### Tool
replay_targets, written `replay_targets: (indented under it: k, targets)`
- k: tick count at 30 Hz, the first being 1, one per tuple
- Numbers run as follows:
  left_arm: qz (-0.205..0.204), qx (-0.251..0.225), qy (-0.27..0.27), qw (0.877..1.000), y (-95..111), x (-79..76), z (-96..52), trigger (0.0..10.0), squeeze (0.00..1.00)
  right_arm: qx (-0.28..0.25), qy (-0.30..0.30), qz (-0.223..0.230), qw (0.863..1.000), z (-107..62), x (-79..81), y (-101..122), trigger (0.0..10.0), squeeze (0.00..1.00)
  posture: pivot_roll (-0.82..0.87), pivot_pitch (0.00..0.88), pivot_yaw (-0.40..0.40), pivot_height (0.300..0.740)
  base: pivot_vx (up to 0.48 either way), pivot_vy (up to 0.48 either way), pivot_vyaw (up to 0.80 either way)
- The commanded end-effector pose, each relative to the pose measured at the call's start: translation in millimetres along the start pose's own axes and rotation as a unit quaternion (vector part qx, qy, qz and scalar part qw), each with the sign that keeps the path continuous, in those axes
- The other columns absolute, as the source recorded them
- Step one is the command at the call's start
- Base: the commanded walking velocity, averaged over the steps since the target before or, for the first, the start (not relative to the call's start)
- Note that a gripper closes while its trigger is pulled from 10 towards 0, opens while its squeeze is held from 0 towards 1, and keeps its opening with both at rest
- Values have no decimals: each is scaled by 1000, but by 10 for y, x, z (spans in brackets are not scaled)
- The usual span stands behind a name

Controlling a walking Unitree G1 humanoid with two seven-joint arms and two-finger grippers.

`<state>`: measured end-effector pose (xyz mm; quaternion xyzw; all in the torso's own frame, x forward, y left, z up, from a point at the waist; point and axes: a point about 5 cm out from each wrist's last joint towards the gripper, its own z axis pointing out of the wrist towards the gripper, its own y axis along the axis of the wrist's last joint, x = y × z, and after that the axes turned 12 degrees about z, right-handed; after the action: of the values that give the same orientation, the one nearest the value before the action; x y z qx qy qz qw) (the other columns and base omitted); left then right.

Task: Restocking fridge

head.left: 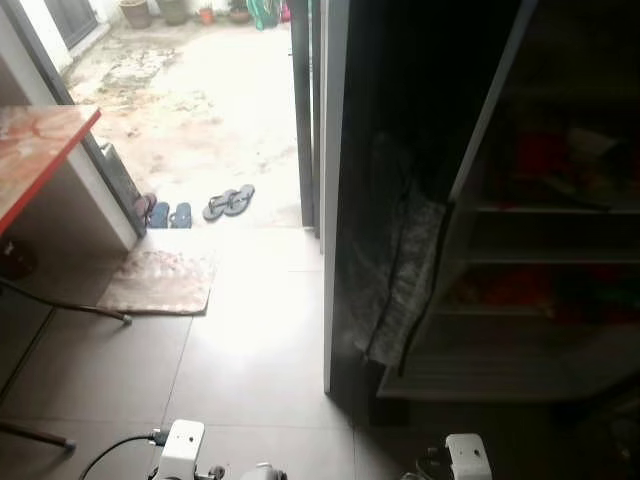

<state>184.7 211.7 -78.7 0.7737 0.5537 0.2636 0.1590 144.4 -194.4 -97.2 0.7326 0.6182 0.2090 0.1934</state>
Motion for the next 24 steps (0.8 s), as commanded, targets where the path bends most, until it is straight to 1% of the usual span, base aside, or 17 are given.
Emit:
replay_targets:
  k: [1, 7, 9, 11, 13, 15, 17, 19, 24]
  targets:
    - [9, 8, -2, 1000, -43, 2, -8, 10000, 0, 39, 7, 6, 999, -34, 42, -205, 10000, 0, 26, 39, 43, 735, 0, 0, 0]
    - [14, 6, -3, 1000, -30, 2, -5, 10000, 0, 35, 9, 8, 999, -22, 73, -176, 10000, 0, 29, 54, 45, 740, 0, 0, 0]
    - [22, 5, -7, 1000, -24, -3, -4, 10000, 0, 37, 6, 2, 999, -21, 70, -175, 10000, 0, 31, 55, 46, 740, 0, 0, 0]
    - [16, 3, -8, 1000, -13, -12, -2, 10000, 0, 37, 6, 3, 999, -21, 70, -175, 10000, 0, 31, 56, 45, 740, 0, 0, 0]
    - [10, -1, -7, 1000, 0, -18, 1, 10000, 0, 35, 5, 8, 999, -21, 69, -172, 10000, 0, 30, 56, 44, 740, 0, 0, 0]
    - [21, -1, -6, 1000, 9, -16, 3, 10000, 0, 40, 0, 15, 999, -20, 66, -179, 10000, 0, 30, 58, 46, 740, 0, 0, 0]
    - [20, 1, -8, 1000, 7, -20, 3, 10000, 0, 36, -4, 11, 999, -18, 61, -167, 10000, 0, 29, 60, 46, 740, 0, 0, 0]
    - [18, 1, -8, 1000, 9, -24, 4, 10000, 0, 30, -3, 18, 999, -17, 63, -157, 10000, 0, 28, 62, 45, 740, 0, 0, 0]
    - [18, 1, -8, 1000, 14, -32, 6, 10000, 0, 31, -4, 10, 999, -23, 38, -162, 10000, 0, 28, 67, 44, 740, 0, 480, 0]
